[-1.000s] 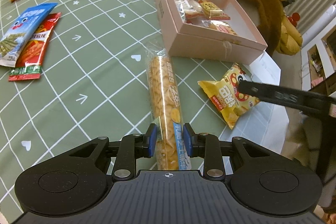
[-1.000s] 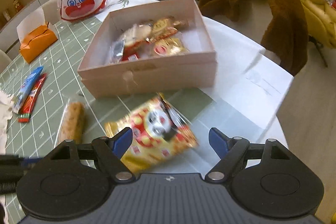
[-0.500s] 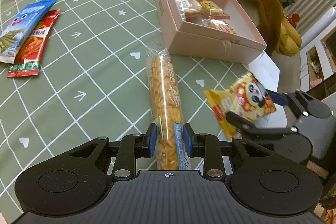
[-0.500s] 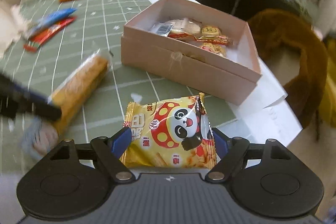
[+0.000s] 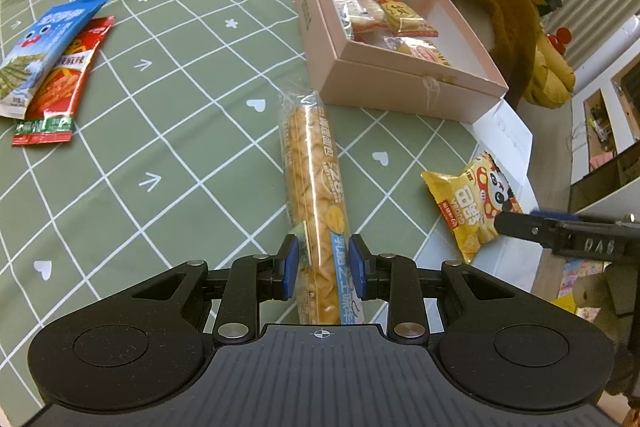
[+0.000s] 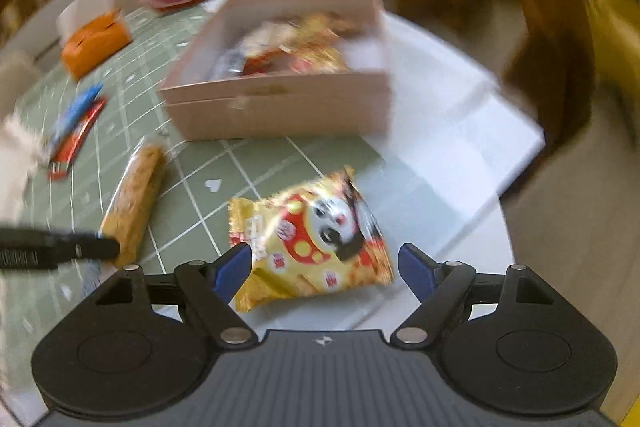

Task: Organize snacks
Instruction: 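Lift the cracker-stick bag with the left tool while the right tool lifts the panda bag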

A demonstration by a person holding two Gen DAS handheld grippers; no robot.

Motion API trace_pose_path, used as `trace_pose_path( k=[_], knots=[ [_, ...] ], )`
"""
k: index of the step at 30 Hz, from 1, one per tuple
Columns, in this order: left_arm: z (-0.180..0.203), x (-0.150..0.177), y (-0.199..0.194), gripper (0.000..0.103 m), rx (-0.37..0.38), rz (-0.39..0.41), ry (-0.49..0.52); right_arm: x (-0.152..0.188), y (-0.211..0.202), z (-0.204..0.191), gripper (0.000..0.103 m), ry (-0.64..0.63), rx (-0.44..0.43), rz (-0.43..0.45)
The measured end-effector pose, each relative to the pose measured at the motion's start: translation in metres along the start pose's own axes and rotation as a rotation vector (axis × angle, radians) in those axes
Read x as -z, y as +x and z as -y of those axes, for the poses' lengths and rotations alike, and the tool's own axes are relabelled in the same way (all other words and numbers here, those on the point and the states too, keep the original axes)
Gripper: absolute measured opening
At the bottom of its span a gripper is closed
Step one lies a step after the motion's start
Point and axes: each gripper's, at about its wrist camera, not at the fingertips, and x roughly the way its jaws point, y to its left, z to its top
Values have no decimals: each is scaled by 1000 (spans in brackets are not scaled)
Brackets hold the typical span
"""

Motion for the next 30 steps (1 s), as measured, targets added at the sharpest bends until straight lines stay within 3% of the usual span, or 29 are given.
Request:
trace_pose_path(
  k=[4,6,11,15,22,25,30],
  knots=[
    [-1,0,0,32,3,0,-4,-1,19,23,81,227,-140,-136],
    [-1,0,0,32,4,1,-5,-5,24,20,82,258,-156,-121],
    [-2,1,-1,32,3,3,-8,-29,34,-23,82,81,-44,17],
    [-6,3,-3,32,7,6,-26,-39,58,-54,82,-66,78,55],
    [-8,-5,-2,34,-17,27,-29,-17,64,-70,82,-208,135,103],
    [-2,-14,8,39,-24,22,-1,-11,59,-64,84,-208,127,123],
    [9,-27,33,39,-77,1,47,-10,56,-59,84,-178,141,120]
  ],
)
